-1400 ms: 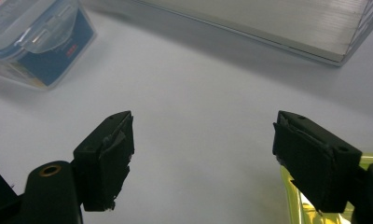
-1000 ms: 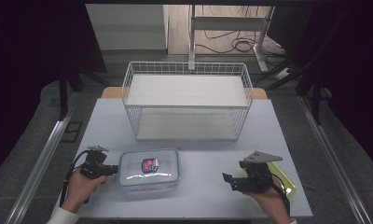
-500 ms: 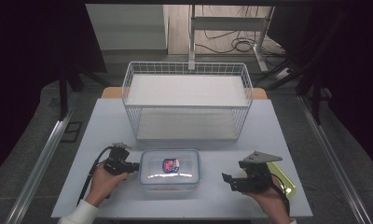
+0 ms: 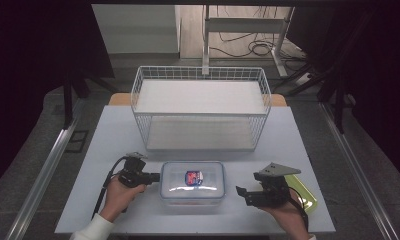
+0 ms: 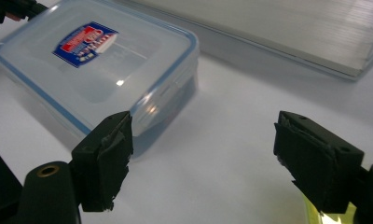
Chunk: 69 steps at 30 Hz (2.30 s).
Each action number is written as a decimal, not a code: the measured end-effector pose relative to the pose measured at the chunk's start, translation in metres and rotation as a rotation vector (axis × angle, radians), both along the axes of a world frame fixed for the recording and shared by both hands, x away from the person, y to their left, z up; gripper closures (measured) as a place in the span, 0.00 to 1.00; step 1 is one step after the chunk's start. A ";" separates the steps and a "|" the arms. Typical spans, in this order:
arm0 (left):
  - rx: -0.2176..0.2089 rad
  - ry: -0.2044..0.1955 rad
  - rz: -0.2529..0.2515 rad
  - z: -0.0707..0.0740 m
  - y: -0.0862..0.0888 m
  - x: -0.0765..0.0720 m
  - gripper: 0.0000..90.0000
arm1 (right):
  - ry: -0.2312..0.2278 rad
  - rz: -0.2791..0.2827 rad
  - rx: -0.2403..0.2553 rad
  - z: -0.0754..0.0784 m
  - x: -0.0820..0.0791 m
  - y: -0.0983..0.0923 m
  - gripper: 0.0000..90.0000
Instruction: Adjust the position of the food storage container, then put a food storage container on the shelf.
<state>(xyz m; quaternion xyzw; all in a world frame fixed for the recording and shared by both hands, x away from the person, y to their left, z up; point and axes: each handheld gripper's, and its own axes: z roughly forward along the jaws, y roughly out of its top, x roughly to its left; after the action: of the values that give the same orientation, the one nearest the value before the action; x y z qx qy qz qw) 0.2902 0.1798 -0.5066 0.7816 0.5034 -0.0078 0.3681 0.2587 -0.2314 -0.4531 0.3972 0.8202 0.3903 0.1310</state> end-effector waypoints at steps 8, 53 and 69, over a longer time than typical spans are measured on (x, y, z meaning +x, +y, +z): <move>-0.030 -0.092 0.035 0.025 0.016 -0.019 0.51 | 0.001 0.027 0.075 0.001 0.001 0.003 0.19; -0.281 0.157 -0.041 -0.011 -0.006 -0.006 0.20 | 0.064 0.038 0.137 -0.004 0.007 0.036 0.15; -0.316 0.148 -0.045 -0.010 -0.006 -0.007 0.31 | 0.187 0.014 0.150 -0.013 0.031 0.048 0.16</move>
<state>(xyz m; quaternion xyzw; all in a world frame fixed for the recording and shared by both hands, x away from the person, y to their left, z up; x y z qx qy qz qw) 0.2830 0.1733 -0.5169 0.7222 0.5042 -0.1525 0.4482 0.2892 -0.1836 -0.4659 0.4349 0.8000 0.4127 0.0210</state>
